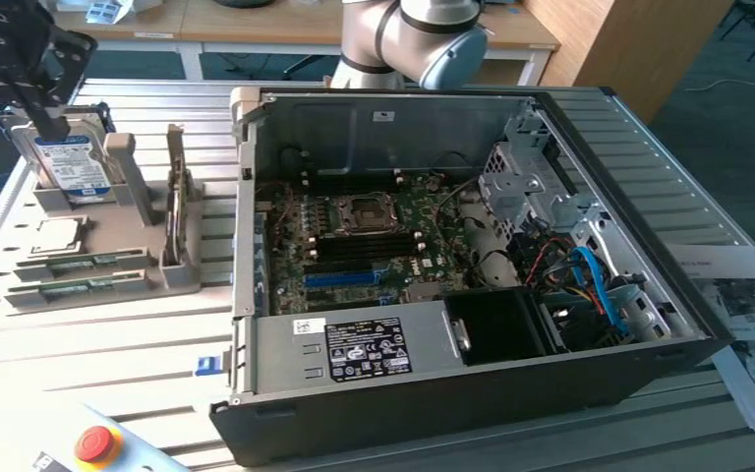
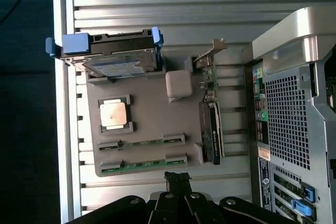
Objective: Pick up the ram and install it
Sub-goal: 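Reach for the ram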
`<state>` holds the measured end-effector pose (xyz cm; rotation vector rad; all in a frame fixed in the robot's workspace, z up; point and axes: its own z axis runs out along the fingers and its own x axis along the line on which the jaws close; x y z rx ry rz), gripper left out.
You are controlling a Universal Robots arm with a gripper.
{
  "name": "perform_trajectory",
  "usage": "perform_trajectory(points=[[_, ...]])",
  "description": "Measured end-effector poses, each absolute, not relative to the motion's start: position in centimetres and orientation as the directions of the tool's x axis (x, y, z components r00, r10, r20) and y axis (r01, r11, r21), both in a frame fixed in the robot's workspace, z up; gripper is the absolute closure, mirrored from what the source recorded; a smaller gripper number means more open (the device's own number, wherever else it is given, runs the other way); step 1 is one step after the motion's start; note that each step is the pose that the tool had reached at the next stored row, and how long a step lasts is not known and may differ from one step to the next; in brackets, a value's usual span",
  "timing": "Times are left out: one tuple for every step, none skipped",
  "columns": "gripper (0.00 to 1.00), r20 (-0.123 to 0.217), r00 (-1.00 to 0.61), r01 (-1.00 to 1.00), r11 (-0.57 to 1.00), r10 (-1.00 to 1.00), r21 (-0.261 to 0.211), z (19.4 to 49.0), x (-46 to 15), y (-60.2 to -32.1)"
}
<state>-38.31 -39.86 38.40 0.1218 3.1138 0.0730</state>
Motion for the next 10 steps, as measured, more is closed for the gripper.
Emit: perform_trajectory(points=[[0.9, -0.023, -0.997, 0.077, 0.996, 0.079, 0.048, 38.4, -38.7, -39.9], [0.9, -0.022, -0.997, 0.078, 0.996, 0.079, 0.048, 38.4, -39.1, -39.9], [0.9, -0.022, -0.997, 0.078, 0.996, 0.079, 0.048, 38.4, -39.5, -39.9], [0.9, -0.022, -0.997, 0.078, 0.996, 0.079, 0.048, 38.4, -39.7, -39.9], [0.9, -0.022, -0.997, 0.078, 0.996, 0.079, 0.048, 38.4, -39.8, -39.9], [0.9, -0.022, -0.997, 0.078, 0.996, 0.079, 0.048, 38.4, -39.8, -39.9], [0.9, -0.022, -0.997, 0.078, 0.996, 0.079, 0.048, 38.4, -39.8, -39.9], [0.9, -0.022, -0.997, 0.077, 0.996, 0.079, 0.048, 38.4, -39.8, -39.9], [0.9, -0.022, -0.997, 0.077, 0.996, 0.079, 0.048, 38.4, -39.8, -39.9], [0.9, -0.022, -0.997, 0.077, 0.996, 0.079, 0.048, 38.4, -39.8, -39.9]])
